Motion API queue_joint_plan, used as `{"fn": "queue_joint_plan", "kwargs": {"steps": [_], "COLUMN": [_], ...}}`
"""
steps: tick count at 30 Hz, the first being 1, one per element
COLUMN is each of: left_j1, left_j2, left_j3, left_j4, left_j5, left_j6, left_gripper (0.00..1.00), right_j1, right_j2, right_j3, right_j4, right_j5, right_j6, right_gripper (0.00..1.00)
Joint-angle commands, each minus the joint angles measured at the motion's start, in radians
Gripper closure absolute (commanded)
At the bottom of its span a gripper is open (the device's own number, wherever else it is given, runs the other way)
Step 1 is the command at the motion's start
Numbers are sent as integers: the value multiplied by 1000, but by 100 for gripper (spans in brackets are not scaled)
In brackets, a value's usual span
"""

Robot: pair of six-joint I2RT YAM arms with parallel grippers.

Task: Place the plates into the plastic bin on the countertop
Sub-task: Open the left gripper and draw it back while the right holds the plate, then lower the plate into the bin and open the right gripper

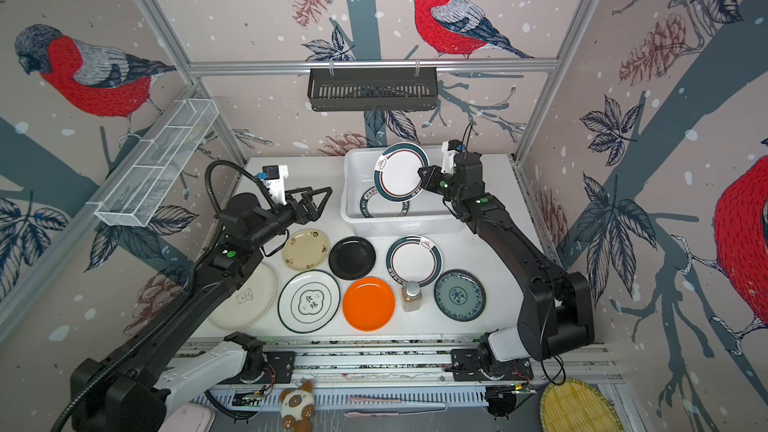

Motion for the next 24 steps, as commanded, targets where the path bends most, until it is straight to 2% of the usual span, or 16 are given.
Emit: {"fn": "queue_joint_plan", "kwargs": {"steps": [1,15,24], "left_j1": [-1,0,-1], "left_j2": [-9,-48,-61], "left_j3": [13,6,4], "left_j4": [-35,-90,-107], "left_j5": [-24,-78,-134], "left_j6": [33,46,68], "left_gripper": [2,2,2], "right_j1": [-2,33,72], "right_j2": [59,365,499], "right_j3": [46,261,311], "right_j4": [-35,-182,-180], "right_j5": [19,6,-35], "right_j6": [-35,-107,-96], "right_gripper": [100,100,100]}}
